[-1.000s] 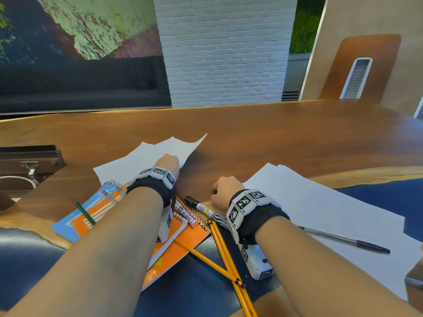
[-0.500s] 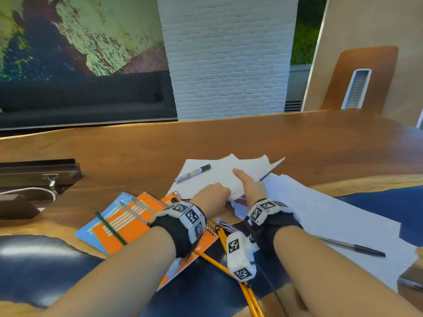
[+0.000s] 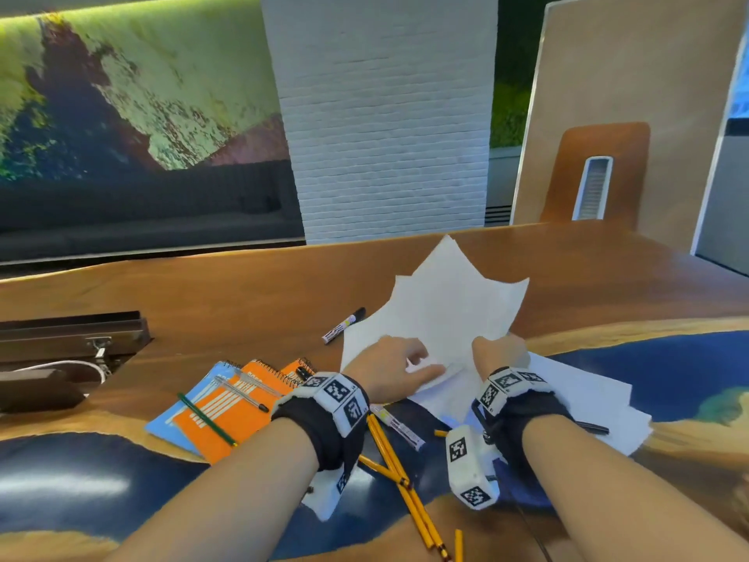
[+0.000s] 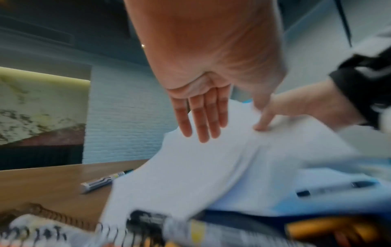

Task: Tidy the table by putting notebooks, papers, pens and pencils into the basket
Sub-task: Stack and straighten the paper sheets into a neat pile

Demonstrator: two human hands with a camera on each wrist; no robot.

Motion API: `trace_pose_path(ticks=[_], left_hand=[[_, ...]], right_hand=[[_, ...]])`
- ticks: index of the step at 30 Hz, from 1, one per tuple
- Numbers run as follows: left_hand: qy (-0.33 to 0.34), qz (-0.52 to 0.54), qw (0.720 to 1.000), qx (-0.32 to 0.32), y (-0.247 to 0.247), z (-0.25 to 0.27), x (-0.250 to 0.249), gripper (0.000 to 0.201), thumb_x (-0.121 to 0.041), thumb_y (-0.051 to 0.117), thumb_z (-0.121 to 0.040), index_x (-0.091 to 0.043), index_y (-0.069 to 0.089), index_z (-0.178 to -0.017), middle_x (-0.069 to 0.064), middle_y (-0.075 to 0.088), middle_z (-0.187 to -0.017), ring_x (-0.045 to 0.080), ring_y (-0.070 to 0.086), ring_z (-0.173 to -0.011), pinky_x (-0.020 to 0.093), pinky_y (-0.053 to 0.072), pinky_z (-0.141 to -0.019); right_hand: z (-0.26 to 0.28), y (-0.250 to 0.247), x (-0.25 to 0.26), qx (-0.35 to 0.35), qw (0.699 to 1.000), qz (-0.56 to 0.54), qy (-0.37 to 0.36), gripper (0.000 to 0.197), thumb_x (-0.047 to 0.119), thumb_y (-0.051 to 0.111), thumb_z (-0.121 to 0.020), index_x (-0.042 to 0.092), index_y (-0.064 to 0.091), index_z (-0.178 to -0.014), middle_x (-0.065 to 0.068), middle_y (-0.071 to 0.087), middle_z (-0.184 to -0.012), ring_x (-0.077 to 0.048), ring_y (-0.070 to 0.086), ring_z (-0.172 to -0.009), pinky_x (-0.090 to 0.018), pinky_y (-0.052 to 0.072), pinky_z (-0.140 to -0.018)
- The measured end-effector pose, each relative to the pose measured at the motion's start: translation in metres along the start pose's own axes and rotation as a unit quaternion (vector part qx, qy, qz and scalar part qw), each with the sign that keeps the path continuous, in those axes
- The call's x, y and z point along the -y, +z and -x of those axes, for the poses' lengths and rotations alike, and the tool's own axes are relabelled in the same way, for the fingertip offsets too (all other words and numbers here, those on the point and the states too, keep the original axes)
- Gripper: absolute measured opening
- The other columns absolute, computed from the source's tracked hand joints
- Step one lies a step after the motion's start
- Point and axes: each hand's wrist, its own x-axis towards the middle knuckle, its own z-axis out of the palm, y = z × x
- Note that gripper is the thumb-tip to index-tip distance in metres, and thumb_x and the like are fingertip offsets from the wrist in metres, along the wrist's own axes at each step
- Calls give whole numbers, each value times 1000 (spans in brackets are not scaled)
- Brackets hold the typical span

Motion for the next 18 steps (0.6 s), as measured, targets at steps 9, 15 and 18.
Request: trace_pose_path(ticks=[9,15,18], left_hand=[[-152,35,972,-176,-56,27,-10,52,-35,63,-88,-10,47,-130,9,49,-130,24,48,-119,34,41,-99],[-149,193,931,-271,-86,59,-36,69,-37,80,-71,-9,49,-126,6,57,-124,27,54,-115,33,42,-89],[-146,262,910,-288,-90,70,-44,67,-38,84,-65,-13,56,-120,3,62,-120,22,58,-108,32,45,-86]], right_hand=[[34,-83,36,-70,989,-41,-126,24,0,46,-83,8,60,-101,-14,58,-94,-30,46,-84,-33,39,-74],[66,-128,59,-106,965,-138,-194,25,2,47,-85,9,64,-102,-13,59,-88,-32,56,-89,-36,46,-78],[78,-132,69,-80,959,-183,-200,18,3,53,-84,16,62,-93,-8,60,-86,-26,57,-84,-32,46,-75]])
